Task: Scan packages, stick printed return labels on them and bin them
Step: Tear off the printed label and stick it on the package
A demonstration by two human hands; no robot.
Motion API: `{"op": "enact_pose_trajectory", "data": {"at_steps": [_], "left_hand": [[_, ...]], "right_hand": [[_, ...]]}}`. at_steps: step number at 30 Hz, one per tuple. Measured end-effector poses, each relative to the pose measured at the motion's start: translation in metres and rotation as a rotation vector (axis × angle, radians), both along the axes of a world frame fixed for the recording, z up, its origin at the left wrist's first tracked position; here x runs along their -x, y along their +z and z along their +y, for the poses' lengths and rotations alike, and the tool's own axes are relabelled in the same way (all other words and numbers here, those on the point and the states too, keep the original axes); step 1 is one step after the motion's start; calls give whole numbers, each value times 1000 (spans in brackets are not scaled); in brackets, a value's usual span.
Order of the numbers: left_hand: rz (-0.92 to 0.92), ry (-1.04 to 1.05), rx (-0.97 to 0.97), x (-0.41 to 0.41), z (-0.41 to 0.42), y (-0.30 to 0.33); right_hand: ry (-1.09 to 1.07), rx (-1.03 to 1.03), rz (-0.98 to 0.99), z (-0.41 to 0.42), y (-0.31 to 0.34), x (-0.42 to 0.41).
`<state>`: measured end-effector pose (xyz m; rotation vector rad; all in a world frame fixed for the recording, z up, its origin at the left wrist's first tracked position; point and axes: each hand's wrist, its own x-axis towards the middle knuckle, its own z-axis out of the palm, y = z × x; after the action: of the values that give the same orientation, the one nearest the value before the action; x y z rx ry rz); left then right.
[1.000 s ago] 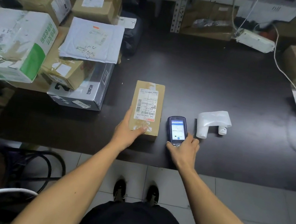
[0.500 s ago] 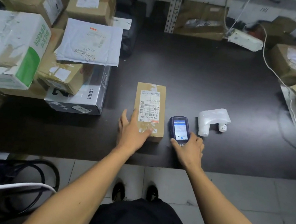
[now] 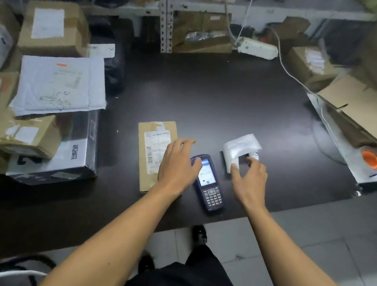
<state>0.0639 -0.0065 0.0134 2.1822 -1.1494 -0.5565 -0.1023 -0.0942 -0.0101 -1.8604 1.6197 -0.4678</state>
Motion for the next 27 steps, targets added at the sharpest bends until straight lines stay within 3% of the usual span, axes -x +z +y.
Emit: {"op": "enact_pose_trajectory", "data": {"at_steps": [10,19,27], "left_hand": [[50,-161,-91,41,-116,-4],[54,-198,-242,66,-180,-36],[194,-82,-284,50,-189,-56]], "right_hand": [[-10,-74,-41,-90,-8,33],[252,-234,-28,-131,-31,25],[481,-124,58,-124,-42,38]]}}
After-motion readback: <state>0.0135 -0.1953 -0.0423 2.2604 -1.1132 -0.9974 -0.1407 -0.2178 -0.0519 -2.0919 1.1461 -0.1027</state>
